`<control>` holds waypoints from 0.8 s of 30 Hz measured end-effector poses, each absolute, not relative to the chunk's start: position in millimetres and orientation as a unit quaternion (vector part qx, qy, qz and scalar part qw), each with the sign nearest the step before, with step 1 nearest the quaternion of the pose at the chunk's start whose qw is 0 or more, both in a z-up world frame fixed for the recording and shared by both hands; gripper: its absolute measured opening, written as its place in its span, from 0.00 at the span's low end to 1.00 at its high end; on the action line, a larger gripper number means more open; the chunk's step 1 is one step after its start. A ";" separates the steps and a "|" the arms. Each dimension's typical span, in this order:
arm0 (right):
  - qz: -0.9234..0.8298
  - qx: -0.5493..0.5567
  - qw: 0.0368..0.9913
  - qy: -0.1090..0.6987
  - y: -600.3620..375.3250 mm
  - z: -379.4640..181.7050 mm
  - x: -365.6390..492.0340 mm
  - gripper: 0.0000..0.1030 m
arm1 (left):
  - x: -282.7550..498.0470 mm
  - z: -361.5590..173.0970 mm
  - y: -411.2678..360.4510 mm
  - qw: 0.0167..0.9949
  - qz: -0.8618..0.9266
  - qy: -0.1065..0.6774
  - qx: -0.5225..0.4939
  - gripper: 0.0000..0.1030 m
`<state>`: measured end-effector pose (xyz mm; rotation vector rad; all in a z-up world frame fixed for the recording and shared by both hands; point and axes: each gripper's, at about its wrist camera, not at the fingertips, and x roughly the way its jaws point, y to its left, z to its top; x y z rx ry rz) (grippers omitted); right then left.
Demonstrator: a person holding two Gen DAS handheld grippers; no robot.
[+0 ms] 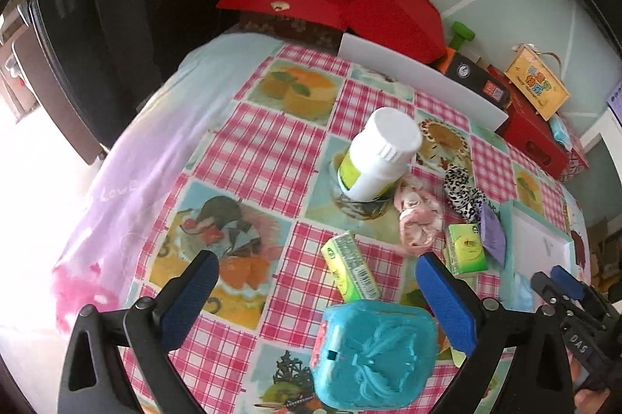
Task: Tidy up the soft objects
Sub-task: 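Withdraw both tools from the tray back over the remaining items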
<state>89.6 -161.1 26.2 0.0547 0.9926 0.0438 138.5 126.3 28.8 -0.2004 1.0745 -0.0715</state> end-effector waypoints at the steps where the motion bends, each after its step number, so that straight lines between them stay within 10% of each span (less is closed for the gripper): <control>1: 0.025 0.024 0.878 0.478 -157.0 24.7 92.1 0.56 | 140.4 26.7 127.9 0.851 -0.035 0.515 -0.098 1.00; 24: 0.036 -0.066 0.859 0.507 -108.8 -32.4 158.3 0.56 | 189.4 -33.1 100.5 0.788 -0.030 0.610 -0.081 0.80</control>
